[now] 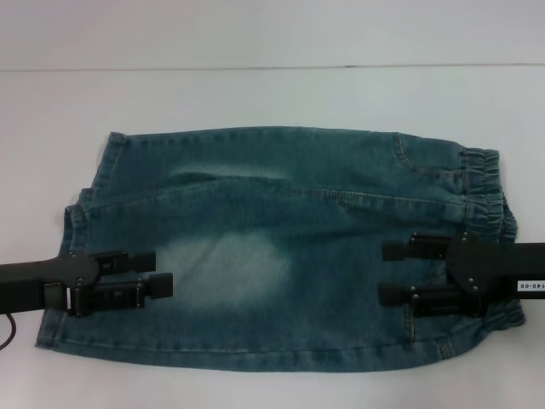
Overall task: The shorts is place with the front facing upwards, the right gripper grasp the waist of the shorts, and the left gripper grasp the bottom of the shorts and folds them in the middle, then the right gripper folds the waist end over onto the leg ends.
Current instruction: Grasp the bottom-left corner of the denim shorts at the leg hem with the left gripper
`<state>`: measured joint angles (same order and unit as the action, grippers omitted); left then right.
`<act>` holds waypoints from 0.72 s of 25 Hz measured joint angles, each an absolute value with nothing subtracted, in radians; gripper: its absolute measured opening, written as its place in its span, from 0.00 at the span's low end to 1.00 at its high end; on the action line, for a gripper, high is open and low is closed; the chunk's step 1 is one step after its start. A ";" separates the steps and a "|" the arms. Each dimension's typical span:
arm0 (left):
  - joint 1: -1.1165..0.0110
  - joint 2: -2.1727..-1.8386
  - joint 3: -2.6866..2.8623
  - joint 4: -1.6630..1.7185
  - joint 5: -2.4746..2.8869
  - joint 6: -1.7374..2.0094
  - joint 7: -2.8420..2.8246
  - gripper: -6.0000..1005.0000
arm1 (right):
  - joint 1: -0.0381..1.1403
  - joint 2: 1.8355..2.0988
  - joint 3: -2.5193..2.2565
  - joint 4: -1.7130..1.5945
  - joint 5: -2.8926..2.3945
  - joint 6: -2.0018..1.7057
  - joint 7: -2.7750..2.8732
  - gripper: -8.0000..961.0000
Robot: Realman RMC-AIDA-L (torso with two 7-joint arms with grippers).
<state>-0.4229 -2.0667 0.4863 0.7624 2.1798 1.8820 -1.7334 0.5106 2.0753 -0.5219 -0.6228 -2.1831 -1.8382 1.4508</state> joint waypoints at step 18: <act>-0.433 -2.038 0.480 0.852 2.246 1.892 -1.995 0.81 | 0.511 2.078 -0.521 -0.623 -2.183 -1.835 1.452 0.89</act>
